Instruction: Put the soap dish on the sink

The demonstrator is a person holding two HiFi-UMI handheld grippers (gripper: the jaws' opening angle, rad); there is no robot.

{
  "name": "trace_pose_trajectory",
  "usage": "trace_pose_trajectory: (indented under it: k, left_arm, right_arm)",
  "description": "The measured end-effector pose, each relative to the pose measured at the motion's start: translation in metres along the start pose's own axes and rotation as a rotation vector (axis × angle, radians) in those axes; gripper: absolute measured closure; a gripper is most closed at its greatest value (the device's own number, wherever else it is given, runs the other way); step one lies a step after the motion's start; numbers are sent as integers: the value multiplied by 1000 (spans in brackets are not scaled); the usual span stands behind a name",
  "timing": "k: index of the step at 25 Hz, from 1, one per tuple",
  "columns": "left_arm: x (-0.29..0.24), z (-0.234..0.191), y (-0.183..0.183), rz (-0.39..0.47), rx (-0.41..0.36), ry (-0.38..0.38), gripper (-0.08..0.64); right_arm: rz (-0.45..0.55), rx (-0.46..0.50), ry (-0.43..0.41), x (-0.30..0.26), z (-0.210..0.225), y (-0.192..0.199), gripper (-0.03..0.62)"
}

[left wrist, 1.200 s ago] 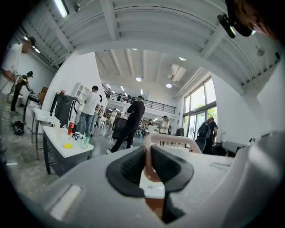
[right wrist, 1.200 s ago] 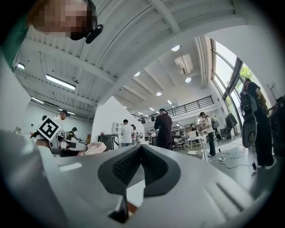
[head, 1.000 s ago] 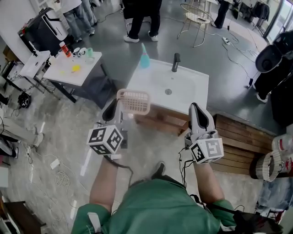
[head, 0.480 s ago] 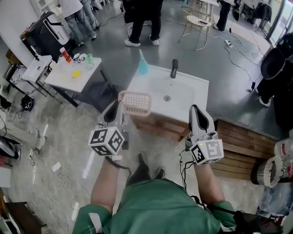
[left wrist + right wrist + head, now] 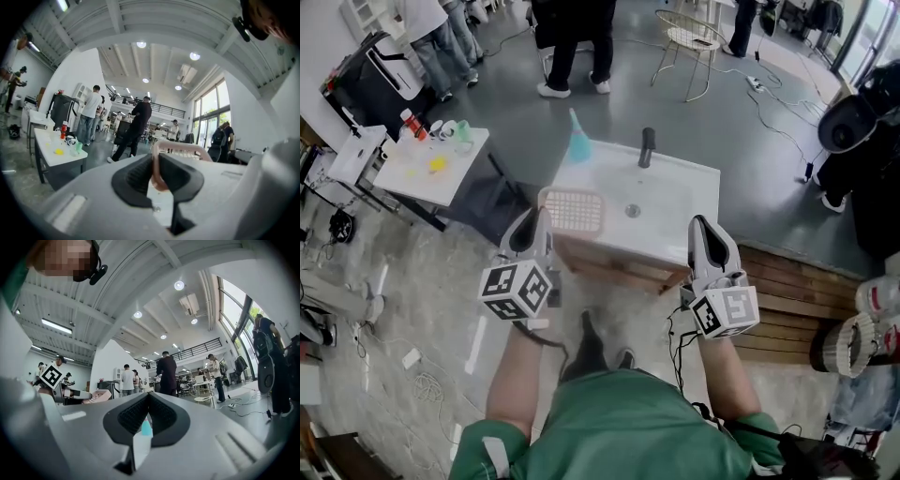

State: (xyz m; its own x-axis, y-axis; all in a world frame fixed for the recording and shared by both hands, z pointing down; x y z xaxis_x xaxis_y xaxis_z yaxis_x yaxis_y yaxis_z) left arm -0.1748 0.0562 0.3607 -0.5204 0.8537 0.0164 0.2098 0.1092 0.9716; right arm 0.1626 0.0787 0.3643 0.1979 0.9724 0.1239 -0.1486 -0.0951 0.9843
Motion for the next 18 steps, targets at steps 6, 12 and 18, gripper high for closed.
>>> trace_pose_trajectory:
  k: [6,12,18]
  left_arm:
    - [-43,-57,-3,-6,31,38,518]
    - [-86,-117,-18,-5,48,87,518]
    - [-128,-170,-21,-15,70,136,518]
  right_arm:
    - [-10,34,64,-56,-10,6,601]
    - [13,67,152,-117,-24,2,601]
    - [17,93,229,-169,-34,4,601]
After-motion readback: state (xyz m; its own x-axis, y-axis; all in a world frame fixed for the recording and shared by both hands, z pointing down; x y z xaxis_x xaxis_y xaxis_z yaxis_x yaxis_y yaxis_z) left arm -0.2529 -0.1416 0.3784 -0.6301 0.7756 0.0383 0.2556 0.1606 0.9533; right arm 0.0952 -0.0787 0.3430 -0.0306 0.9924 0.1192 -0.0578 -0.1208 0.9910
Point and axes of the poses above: the fingertips, and each gripper's own axes: x backward along the fingers, z to its right, y out of its underside, the point moved 9 cm from there along x, backward along the fingers, and after that the axes turned 15 degrees about y, right-handed, at the moved point
